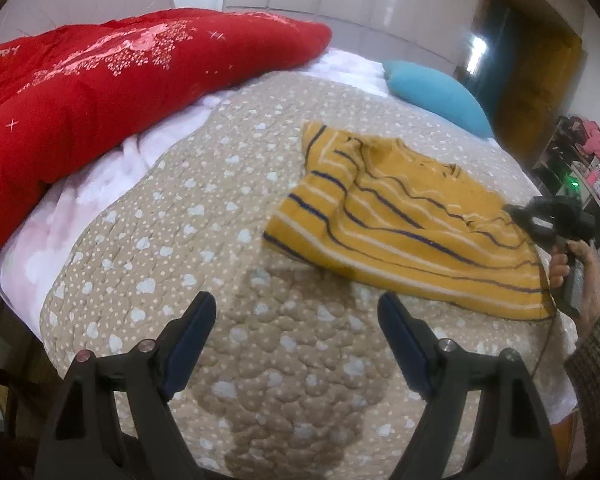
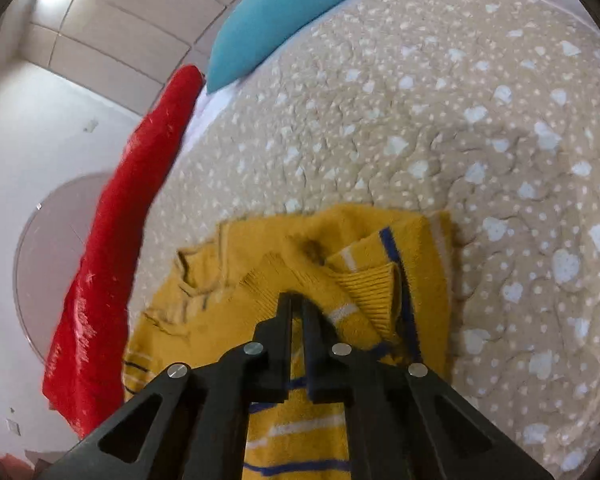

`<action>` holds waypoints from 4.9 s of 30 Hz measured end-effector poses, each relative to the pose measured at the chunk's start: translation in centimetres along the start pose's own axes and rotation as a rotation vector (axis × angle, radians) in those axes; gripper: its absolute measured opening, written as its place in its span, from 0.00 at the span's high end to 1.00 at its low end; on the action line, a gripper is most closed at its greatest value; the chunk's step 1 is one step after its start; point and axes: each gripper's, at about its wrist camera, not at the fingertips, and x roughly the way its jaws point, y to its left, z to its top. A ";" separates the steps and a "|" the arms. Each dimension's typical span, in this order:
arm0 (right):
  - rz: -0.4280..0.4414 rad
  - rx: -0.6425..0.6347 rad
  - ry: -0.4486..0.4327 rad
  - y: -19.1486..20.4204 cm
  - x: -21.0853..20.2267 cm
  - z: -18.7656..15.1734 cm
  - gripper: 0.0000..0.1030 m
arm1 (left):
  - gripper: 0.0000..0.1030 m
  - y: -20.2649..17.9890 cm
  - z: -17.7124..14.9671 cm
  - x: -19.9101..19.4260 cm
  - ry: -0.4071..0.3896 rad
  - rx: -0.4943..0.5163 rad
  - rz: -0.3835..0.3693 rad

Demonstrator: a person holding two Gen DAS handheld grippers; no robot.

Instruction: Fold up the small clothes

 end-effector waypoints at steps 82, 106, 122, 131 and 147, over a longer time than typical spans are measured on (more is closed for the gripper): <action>-0.218 -0.458 -0.299 8.1 -17.1 -15.2 0.02 | 0.18 2.5 -1.9 2.3 0.058 -0.072 0.032; -0.295 -0.839 0.215 31.3 14.9 -20.0 0.19 | 0.17 9.4 -3.1 2.0 0.048 -0.213 -0.018; -0.365 -0.908 0.098 29.7 12.7 -19.5 0.82 | 0.17 8.9 -3.9 0.6 0.082 -0.265 -0.016; -0.162 -0.657 -0.012 23.2 1.8 -12.0 0.83 | 0.17 1.0 -0.5 0.2 0.058 -0.117 -0.128; -0.021 -0.185 -0.032 1.1 -6.5 -6.2 0.82 | 0.17 -16.7 3.0 11.5 0.245 0.144 -0.305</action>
